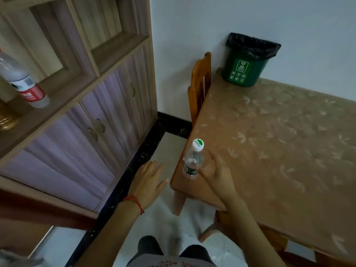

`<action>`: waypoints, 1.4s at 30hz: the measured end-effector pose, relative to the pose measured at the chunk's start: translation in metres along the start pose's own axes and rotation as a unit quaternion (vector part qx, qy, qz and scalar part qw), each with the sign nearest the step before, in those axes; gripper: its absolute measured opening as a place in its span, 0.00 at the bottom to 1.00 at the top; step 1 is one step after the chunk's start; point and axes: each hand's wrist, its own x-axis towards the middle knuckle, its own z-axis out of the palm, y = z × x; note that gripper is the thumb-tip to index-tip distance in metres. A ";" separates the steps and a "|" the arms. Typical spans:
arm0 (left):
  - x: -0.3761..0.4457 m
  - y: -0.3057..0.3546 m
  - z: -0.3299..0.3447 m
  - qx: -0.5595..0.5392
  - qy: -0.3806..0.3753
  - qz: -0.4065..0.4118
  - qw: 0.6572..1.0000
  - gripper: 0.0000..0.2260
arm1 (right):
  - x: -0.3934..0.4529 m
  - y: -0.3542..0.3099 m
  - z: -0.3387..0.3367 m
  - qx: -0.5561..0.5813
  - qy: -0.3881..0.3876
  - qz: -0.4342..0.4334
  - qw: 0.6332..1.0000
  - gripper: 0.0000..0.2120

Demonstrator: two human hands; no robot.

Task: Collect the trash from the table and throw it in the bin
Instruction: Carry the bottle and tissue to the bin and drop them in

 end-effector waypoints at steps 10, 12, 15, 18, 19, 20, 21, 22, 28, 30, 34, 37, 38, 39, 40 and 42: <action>0.054 -0.019 -0.003 -0.015 -0.004 0.061 0.998 0.22 | 0.029 0.007 0.028 0.117 -0.007 0.084 0.989 0.31; 0.065 -0.021 -0.004 -0.017 -0.008 0.076 0.997 0.22 | 0.032 0.005 0.030 0.126 0.008 0.088 0.988 0.28; 0.078 -0.023 -0.005 -0.025 -0.032 0.087 0.995 0.23 | 0.036 0.005 0.029 0.125 0.029 0.101 0.987 0.26; 0.090 -0.023 -0.002 -0.046 -0.057 0.097 0.993 0.23 | 0.035 0.009 0.023 0.120 0.057 0.114 0.985 0.18; 0.094 -0.021 -0.001 -0.050 -0.066 0.102 0.991 0.23 | 0.034 0.012 0.020 0.130 0.064 0.128 0.981 0.16; 0.099 -0.020 0.001 -0.057 -0.073 0.108 0.990 0.23 | 0.031 0.014 0.017 0.141 0.070 0.140 0.978 0.15; 0.103 -0.018 0.003 -0.067 -0.082 0.111 0.988 0.23 | 0.028 0.017 0.013 0.150 0.074 0.151 0.974 0.15; 0.107 -0.015 0.006 -0.081 -0.089 0.113 0.986 0.23 | 0.025 0.019 0.010 0.156 0.077 0.159 0.972 0.16; 0.131 0.001 0.030 -0.174 -0.140 0.067 0.972 0.21 | -0.001 0.033 -0.005 0.182 0.094 0.216 0.955 0.14; 0.140 0.005 0.038 -0.193 -0.148 0.055 0.968 0.19 | -0.008 0.038 -0.007 0.192 0.113 0.230 0.947 0.11; 0.159 0.010 0.052 -0.189 -0.157 0.038 0.969 0.22 | -0.021 0.042 -0.008 0.220 0.146 0.245 0.933 0.08; 0.171 0.017 0.060 -0.184 -0.163 0.037 0.969 0.23 | -0.029 0.043 -0.011 0.248 0.168 0.255 0.919 0.13; 0.174 0.020 0.063 -0.184 -0.167 0.038 0.968 0.23 | -0.030 0.043 -0.013 0.251 0.175 0.256 0.917 0.17; 0.177 0.023 0.066 -0.181 -0.172 0.042 0.967 0.23 | -0.032 0.042 -0.014 0.250 0.180 0.256 0.916 0.21; 0.180 0.025 0.068 -0.175 -0.178 0.048 0.967 0.22 | -0.034 0.042 -0.015 0.250 0.185 0.254 0.916 0.23; 0.184 0.028 0.074 -0.163 -0.183 0.055 0.968 0.22 | -0.038 0.041 -0.017 0.257 0.196 0.245 0.914 0.25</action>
